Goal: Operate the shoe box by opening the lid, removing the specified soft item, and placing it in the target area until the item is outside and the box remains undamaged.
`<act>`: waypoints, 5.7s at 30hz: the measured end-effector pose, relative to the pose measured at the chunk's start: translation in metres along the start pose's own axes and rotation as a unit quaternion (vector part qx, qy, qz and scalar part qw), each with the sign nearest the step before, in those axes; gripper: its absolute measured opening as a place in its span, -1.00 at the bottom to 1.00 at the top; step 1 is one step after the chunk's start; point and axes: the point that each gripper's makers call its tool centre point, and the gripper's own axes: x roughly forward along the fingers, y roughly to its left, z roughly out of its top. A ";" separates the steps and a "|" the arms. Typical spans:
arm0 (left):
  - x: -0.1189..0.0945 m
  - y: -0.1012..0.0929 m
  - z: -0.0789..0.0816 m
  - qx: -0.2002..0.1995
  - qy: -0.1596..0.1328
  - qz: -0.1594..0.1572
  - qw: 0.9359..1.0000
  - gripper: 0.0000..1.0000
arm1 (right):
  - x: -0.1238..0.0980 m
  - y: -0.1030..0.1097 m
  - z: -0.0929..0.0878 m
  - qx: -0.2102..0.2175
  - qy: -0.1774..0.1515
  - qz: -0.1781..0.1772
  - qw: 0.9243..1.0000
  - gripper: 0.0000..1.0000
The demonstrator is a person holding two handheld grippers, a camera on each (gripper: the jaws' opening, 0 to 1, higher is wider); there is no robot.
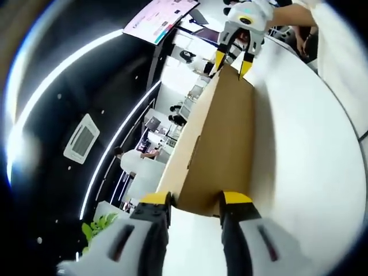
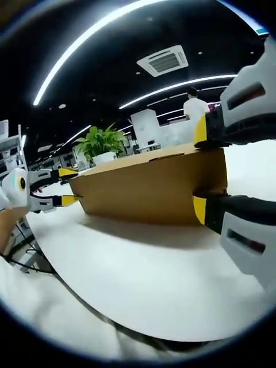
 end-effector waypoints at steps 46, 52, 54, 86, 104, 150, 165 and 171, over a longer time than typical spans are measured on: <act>-0.020 0.023 0.013 -0.045 -0.022 0.073 0.996 -0.37 | -0.011 -0.021 0.003 0.065 0.000 -0.046 0.997 -0.37; -0.019 0.022 0.012 -0.057 -0.024 0.079 0.995 -0.37 | -0.010 -0.025 0.003 0.074 0.005 -0.054 0.996 -0.35; -0.020 0.023 0.012 -0.058 -0.023 0.085 0.994 -0.37 | -0.010 -0.026 0.004 0.078 0.005 -0.059 0.995 -0.34; -0.038 0.066 0.010 -0.169 -0.033 0.182 0.968 -0.05 | -0.016 -0.059 0.002 0.293 -0.034 -0.180 0.939 -0.17; -0.033 0.058 0.019 -0.316 -0.097 0.136 0.934 -0.36 | -0.011 -0.058 -0.005 0.505 -0.083 -0.180 0.840 -0.27; -0.027 0.041 0.041 -0.376 -0.140 -0.026 0.915 0.26 | 0.006 -0.112 -0.027 0.451 -0.051 -0.310 0.835 -0.69; -0.025 0.023 0.037 -0.279 -0.099 -0.088 0.951 -0.01 | 0.007 -0.115 -0.040 0.491 -0.062 -0.303 0.814 -0.94; -0.027 0.023 0.049 -0.258 -0.127 -0.141 0.947 -0.31 | 0.006 -0.115 -0.036 0.456 -0.029 -0.278 0.845 -0.93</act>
